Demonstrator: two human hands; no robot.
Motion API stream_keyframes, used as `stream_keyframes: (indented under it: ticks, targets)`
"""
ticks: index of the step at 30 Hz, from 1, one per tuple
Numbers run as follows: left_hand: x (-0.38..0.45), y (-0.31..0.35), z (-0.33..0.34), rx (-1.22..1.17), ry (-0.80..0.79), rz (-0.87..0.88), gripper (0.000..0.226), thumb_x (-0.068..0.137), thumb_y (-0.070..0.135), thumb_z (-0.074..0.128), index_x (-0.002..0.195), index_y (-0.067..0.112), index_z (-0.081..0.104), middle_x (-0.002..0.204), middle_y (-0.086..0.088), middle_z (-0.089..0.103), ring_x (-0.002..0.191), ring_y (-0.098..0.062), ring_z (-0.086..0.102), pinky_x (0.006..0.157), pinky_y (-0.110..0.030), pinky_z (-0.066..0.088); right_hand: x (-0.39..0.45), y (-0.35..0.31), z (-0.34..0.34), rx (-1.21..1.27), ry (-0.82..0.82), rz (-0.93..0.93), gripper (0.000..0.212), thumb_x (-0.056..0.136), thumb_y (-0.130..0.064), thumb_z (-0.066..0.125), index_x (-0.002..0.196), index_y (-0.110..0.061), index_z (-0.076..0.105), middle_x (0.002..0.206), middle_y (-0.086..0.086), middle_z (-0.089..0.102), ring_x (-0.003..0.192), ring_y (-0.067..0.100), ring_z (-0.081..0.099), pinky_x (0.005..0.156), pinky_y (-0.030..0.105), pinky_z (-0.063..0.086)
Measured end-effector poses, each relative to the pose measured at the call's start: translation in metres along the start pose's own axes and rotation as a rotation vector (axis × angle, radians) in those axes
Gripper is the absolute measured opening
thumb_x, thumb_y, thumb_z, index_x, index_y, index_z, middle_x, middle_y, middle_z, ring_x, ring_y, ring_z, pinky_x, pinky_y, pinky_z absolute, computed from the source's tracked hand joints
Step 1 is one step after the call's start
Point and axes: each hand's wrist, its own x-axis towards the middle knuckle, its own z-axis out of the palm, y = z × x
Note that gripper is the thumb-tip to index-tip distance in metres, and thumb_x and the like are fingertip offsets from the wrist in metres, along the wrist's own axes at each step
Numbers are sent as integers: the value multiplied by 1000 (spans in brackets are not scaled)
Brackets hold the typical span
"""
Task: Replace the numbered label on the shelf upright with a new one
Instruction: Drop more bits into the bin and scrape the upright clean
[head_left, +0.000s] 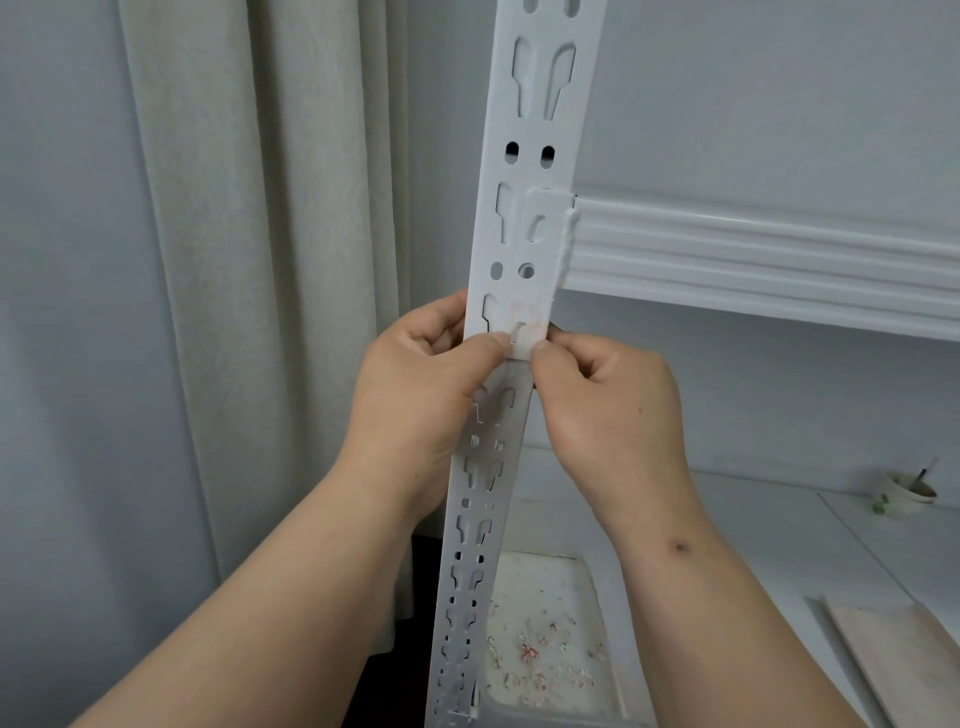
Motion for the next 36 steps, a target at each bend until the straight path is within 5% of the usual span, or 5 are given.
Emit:
stream_keyframes:
  ticks: [5, 9, 15, 24, 36]
  targets:
    - [0, -1, -2, -20, -5, -11, 39, 88, -6, 59, 123, 10, 64, 105, -3, 76, 97, -16, 72, 78, -22, 57, 2, -1, 0, -25, -28, 7, 34, 87, -30, 53, 55, -26, 64, 38, -5, 40, 40, 14, 33, 43, 25, 26]
    - [-9, -10, -4, 5, 137, 48, 43, 93, -1, 57, 124, 28, 56, 117, 5, 70, 110, -11, 66, 89, -27, 53, -10, 10, -2, 131, 30, 121, 32, 84, -15, 49, 98, -29, 75, 71, -13, 72, 63, 12, 68, 50, 21, 47]
    - [-38, -33, -12, 254, 318, 88, 22, 97, 12, 54, 82, 26, 62, 64, 15, 60, 62, -4, 51, 62, -19, 47, -22, 23, -6, 327, -36, 241, 25, 92, -7, 47, 82, -19, 67, 74, -5, 69, 63, 4, 66, 58, 9, 47]
    - [-75, -51, 13, 467, 108, -39, 26, 99, 21, 47, 78, 22, 62, 60, 12, 51, 57, -3, 46, 57, -17, 43, -39, 43, -23, 398, -248, 253, 20, 95, -14, 52, 85, -22, 67, 68, -9, 67, 68, 6, 64, 75, 26, 54]
    - [-81, -82, 40, 457, -2, -365, 14, 91, 16, 59, 81, 17, 69, 52, 19, 60, 46, 6, 51, 51, -11, 39, -52, 97, -42, 177, -294, 350, 14, 90, -15, 56, 82, -16, 67, 81, -2, 71, 75, 8, 66, 69, 20, 51]
